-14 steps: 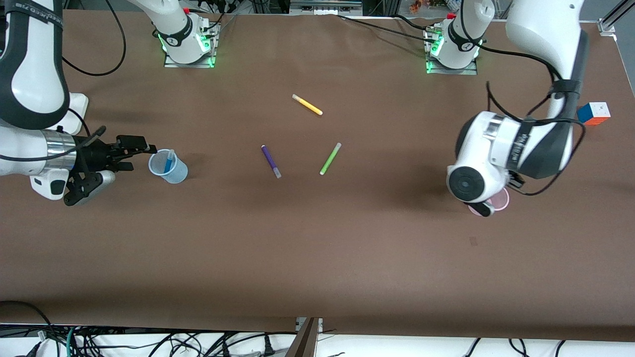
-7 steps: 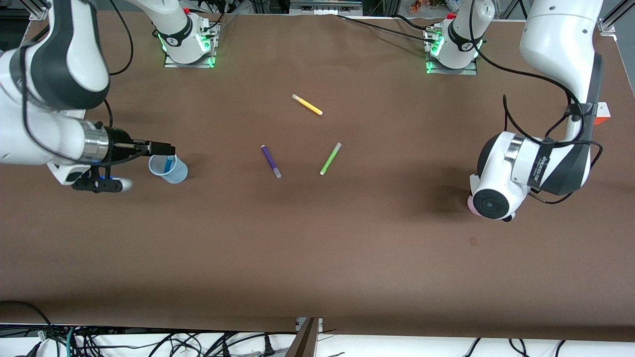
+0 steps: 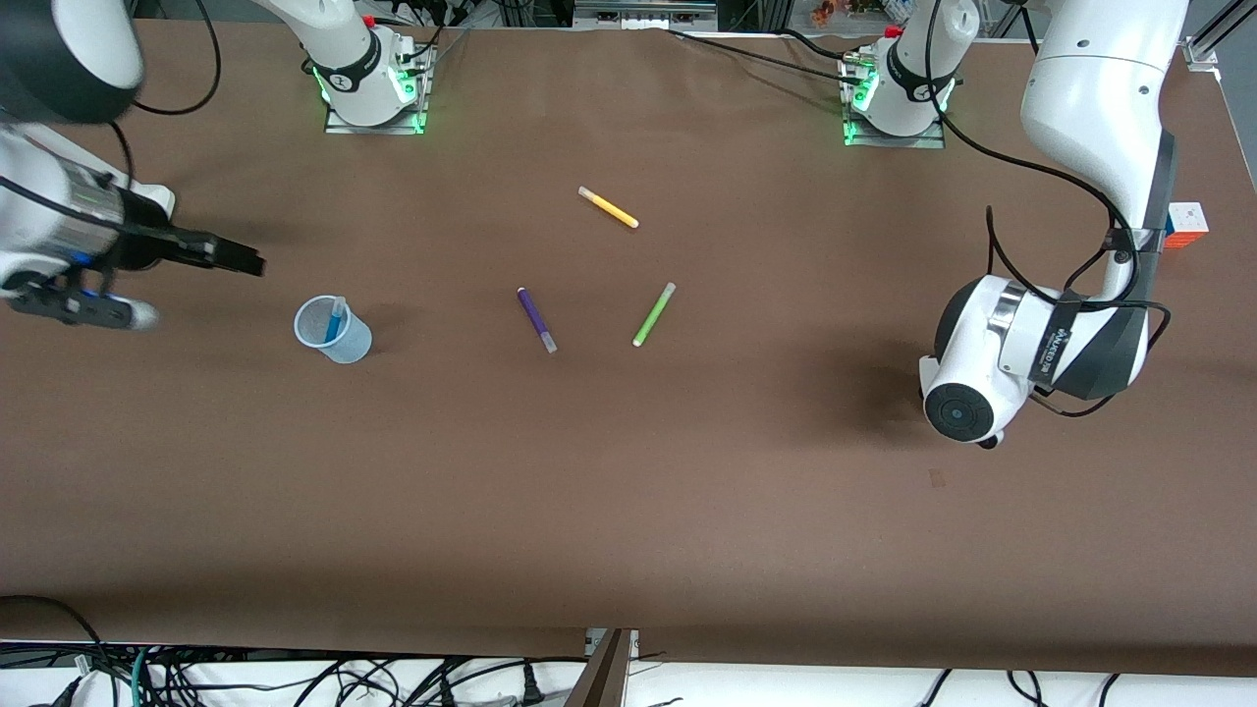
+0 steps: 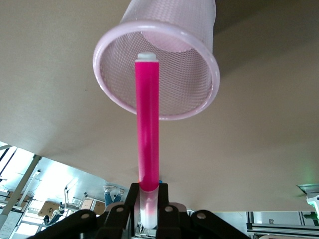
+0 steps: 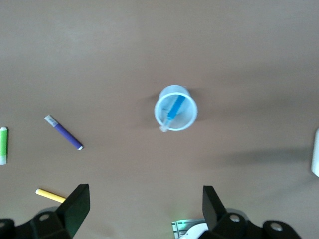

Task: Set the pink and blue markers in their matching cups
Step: 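Drop the blue marker into the blue cup while the left gripper carries pink, then release the pink marker into the pink cup with the left gripper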

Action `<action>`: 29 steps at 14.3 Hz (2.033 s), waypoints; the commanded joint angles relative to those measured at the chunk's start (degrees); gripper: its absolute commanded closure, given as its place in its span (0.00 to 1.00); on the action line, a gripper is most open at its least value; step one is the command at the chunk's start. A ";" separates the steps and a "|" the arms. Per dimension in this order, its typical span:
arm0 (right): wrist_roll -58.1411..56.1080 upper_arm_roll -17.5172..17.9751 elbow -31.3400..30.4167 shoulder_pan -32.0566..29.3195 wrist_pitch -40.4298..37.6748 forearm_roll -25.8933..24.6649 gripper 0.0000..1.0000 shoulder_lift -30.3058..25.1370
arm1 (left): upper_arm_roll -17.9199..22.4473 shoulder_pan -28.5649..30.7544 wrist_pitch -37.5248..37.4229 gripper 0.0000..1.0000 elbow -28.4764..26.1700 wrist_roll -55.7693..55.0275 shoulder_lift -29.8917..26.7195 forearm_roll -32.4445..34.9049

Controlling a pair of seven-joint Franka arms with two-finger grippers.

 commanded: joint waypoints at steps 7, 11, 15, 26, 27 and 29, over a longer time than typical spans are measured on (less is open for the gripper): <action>-1.51 8.00 -4.68 -7.76 -0.42 -8.66 0.00 -9.29 | -0.46 -0.02 0.46 0.00 1.02 -1.42 1.01 0.54; -0.90 11.70 -4.07 -8.20 -0.77 -8.31 0.00 -9.20 | -0.81 0.24 0.20 0.00 1.81 -2.21 -1.00 -1.73; -2.22 11.44 -2.67 -8.11 -0.86 -7.87 0.00 -7.98 | -0.73 0.33 0.20 0.00 9.44 -2.47 -4.86 -10.25; -2.22 11.35 -1.08 -8.03 -0.77 -7.34 0.00 -7.00 | 2.32 4.81 2.29 0.00 12.13 -13.11 -21.91 -31.08; -2.22 11.35 -0.90 -8.03 -0.77 -7.34 0.00 -6.92 | 5.48 4.46 7.88 0.00 5.48 -13.81 -25.93 -33.80; -2.22 11.26 -0.90 -8.20 -0.86 -7.34 0.00 -6.83 | 7.79 4.98 21.76 0.00 -10.59 -13.90 -36.11 -38.47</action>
